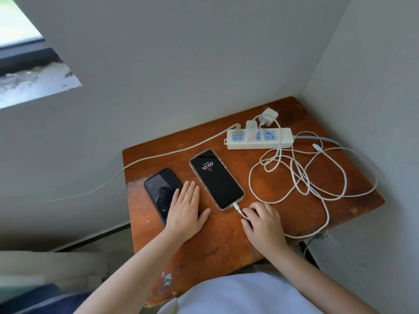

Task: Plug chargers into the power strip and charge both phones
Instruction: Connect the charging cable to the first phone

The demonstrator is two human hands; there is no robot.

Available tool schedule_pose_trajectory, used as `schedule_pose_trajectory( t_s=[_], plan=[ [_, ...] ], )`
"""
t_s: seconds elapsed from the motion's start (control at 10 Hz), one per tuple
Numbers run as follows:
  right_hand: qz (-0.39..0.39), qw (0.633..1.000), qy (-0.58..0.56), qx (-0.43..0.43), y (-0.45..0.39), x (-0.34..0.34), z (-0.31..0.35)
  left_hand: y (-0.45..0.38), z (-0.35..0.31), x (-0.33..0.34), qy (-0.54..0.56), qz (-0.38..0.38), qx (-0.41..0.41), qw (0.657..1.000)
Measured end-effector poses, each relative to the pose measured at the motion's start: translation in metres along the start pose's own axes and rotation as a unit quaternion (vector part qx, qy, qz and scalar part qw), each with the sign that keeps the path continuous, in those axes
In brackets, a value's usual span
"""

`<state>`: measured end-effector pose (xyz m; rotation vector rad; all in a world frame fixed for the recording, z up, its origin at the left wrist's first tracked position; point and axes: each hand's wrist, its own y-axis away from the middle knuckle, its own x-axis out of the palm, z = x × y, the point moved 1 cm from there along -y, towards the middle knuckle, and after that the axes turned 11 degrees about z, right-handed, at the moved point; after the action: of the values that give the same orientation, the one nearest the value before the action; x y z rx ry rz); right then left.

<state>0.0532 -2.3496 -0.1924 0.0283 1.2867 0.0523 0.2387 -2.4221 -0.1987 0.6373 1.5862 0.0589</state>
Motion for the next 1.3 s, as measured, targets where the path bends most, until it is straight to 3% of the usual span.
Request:
schedule_pose_trajectory(
  t_s=[0.2,0.4,1.3],
  plan=[
    [0.069,0.996,0.048,0.034,0.0,0.0,0.0083,0.0021,-0.0075,0.0076,-0.026,-0.026,-0.029,0.999],
    [0.112,0.993,0.005,0.045,0.0067,-0.0004,0.0079,0.0034,-0.0073,0.0087,-0.029,-0.031,-0.026,0.999],
    [0.135,0.987,-0.03,0.08,0.0027,-0.0015,0.0118,0.0014,-0.0073,0.011,-0.034,-0.043,-0.019,0.998]
  ],
)
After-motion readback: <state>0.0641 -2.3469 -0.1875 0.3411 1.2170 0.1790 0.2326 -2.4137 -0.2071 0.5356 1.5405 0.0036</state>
